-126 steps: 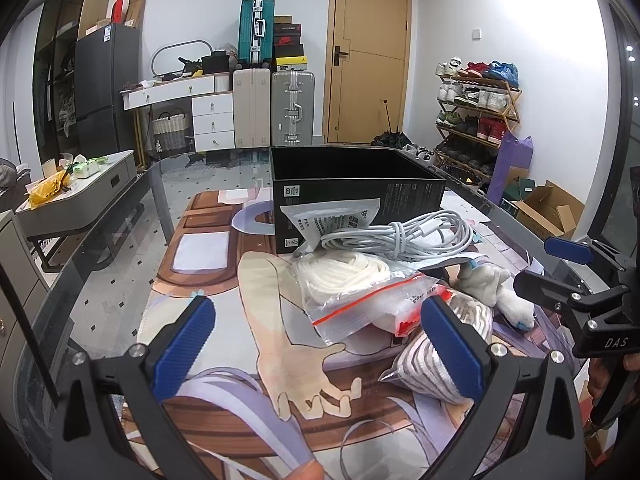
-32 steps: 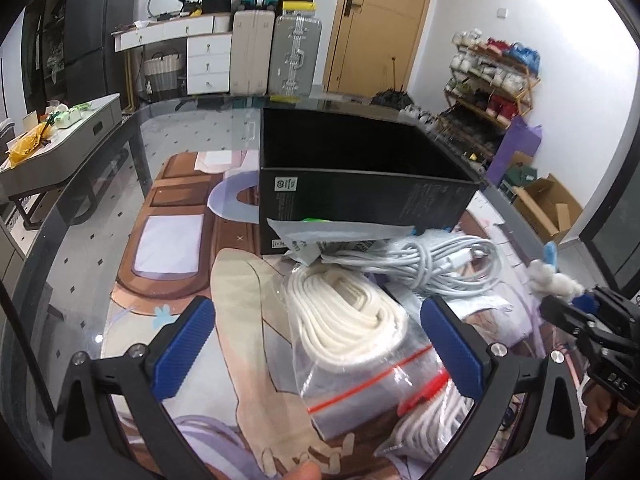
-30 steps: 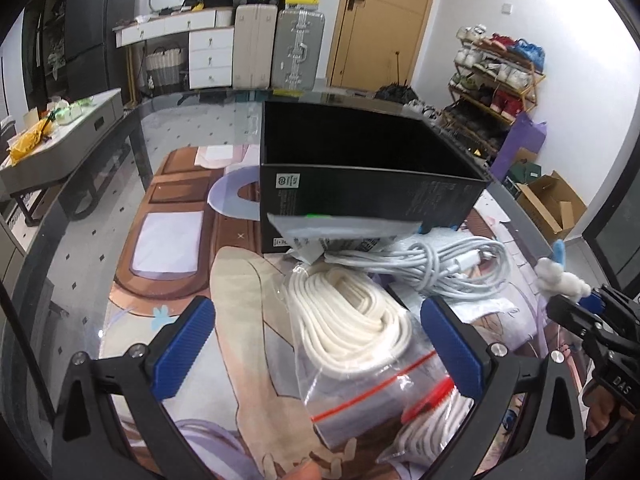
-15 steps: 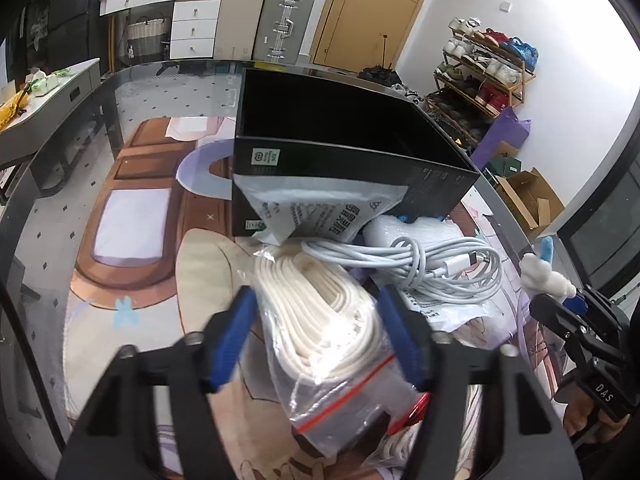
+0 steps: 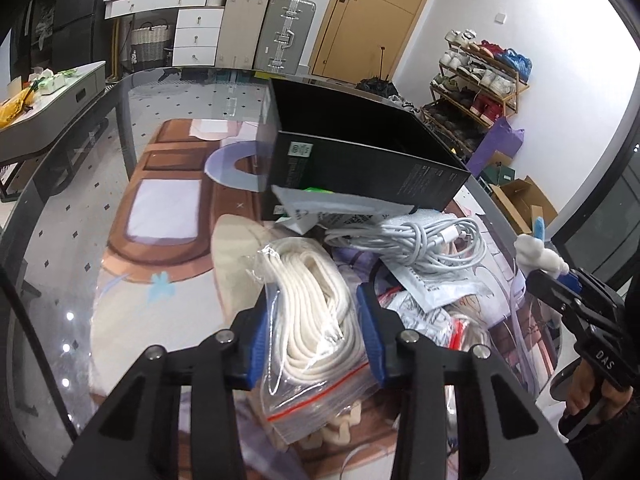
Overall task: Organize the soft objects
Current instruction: 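Grasp the zip bag of white rope with the left gripper while the right gripper holds the plush, then carry the rope bag and plush toy over the black box with both grippers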
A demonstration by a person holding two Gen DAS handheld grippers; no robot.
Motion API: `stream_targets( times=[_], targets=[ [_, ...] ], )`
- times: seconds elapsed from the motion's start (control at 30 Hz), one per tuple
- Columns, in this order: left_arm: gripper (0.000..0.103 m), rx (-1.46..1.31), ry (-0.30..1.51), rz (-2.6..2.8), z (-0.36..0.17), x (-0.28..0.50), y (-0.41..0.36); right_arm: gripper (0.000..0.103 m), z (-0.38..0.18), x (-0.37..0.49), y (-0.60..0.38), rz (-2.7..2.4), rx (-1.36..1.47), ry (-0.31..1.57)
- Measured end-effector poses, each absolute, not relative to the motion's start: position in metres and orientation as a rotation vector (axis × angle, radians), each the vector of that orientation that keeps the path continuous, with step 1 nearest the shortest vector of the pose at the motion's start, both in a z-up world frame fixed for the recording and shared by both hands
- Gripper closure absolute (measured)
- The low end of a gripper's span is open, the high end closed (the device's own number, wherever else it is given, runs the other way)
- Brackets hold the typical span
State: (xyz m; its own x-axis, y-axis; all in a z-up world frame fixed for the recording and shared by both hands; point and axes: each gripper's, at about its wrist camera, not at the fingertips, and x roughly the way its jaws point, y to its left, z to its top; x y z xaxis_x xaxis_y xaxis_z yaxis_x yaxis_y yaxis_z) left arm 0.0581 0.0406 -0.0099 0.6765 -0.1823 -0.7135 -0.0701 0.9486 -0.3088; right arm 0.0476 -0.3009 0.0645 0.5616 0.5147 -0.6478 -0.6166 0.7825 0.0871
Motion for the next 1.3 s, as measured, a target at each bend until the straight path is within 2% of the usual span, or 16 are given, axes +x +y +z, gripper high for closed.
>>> stream_targets(
  times=[0.7,1.3],
  targets=[
    [0.064,-0.340,0.622,-0.050,0.039,0.010,0.064,0.070,0.091,0.049,-0.276,0.708,-0.168,0.648],
    [0.064,-0.242,0.532,-0.091,0.080,0.055,0.042,0.070,0.119,0.091,-0.254,0.743,-0.162,0.601]
  ],
)
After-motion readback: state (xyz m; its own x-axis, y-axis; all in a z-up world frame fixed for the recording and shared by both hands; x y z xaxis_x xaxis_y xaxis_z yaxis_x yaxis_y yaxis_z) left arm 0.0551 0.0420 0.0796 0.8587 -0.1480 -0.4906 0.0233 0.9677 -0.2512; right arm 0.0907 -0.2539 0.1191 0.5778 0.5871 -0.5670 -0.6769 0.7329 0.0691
